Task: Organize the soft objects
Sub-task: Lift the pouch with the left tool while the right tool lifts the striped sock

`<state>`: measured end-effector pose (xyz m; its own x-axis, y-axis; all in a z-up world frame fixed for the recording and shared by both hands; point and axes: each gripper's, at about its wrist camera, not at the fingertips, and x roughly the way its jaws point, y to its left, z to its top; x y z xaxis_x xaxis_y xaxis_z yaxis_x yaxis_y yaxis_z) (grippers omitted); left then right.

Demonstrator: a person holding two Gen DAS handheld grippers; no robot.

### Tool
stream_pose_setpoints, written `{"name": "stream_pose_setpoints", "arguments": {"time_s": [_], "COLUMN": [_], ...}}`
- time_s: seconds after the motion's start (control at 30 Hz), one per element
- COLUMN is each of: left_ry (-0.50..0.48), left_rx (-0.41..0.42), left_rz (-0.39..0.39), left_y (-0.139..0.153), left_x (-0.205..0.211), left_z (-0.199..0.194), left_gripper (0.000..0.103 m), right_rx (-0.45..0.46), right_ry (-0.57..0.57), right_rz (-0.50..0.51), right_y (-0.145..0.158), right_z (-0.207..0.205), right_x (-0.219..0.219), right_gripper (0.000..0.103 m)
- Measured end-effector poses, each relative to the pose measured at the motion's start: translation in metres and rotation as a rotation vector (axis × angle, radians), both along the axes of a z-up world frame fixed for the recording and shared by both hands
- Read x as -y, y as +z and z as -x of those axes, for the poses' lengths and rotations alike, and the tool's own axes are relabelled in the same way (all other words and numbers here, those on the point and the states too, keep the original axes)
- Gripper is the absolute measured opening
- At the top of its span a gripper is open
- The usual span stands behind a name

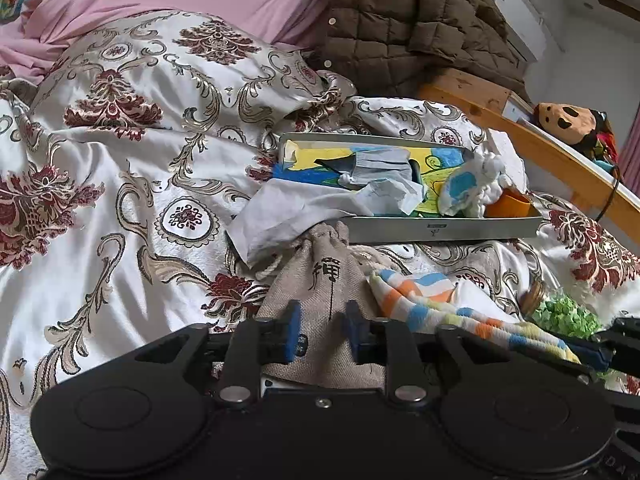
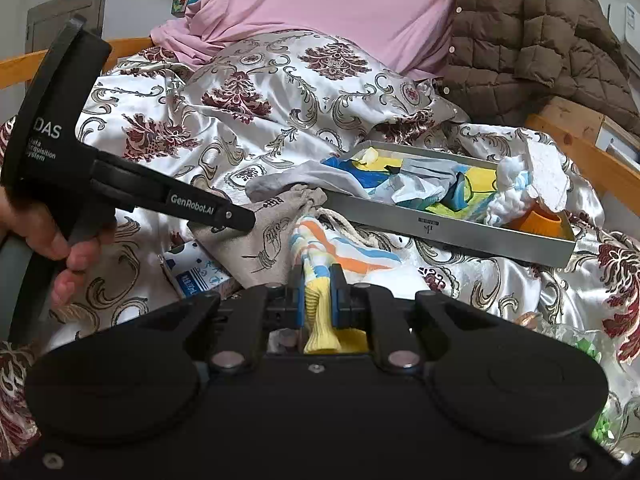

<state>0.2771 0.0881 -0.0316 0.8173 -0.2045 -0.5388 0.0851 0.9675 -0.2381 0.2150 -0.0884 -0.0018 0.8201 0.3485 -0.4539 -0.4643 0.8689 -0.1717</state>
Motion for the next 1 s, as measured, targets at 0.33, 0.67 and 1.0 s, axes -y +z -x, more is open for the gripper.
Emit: {"name": "stream_pose_setpoints", "arguments": {"time_s": [0.33,0.67,1.0], "left_ry": [-0.024,-0.068,-0.075], "left_rx": [-0.030,-0.027,-0.066], "left_rz": [-0.032,-0.139,-0.101], "left_y": [-0.008,-0.010,-0.008], "left_x": [0.007,0.020,0.023], "left_z": [-0.014,-0.016,-0.014], "left_gripper": [0.057,0.013,0.004], "right_rx": [-0.011,-0.009,0.013], "right_ry": [-0.004,-0.002,-0.002], "right_rz": [-0.006,0.001,0.012], "right_y": [-0.002,-0.004,-0.003], "right_z": [-0.001,-0.004,-0.005], "right_x": [-0.003,-0.004,-0.002], "right_gripper": [0.006,0.006,0.006]}}
